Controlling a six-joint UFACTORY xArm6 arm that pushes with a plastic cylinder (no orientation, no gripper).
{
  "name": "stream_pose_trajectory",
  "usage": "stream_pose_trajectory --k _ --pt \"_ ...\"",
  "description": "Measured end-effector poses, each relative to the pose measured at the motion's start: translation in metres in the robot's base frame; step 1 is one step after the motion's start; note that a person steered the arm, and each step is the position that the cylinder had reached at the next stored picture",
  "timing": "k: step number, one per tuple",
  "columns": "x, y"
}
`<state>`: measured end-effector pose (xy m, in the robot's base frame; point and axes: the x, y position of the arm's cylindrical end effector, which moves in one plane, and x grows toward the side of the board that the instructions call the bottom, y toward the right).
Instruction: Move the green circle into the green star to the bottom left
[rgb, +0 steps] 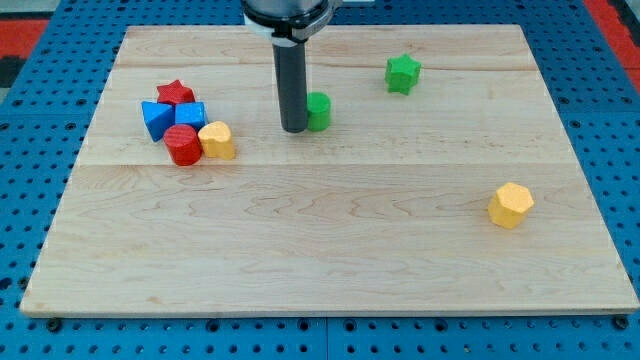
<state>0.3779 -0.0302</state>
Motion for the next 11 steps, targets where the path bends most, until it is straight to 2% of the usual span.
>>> stream_pose_trajectory --k 5,6,8,11 --pt "-0.083 0.042" --pt "-0.071 0.021" --pt "-0.02 0.028" --pt "-0.089 0.052"
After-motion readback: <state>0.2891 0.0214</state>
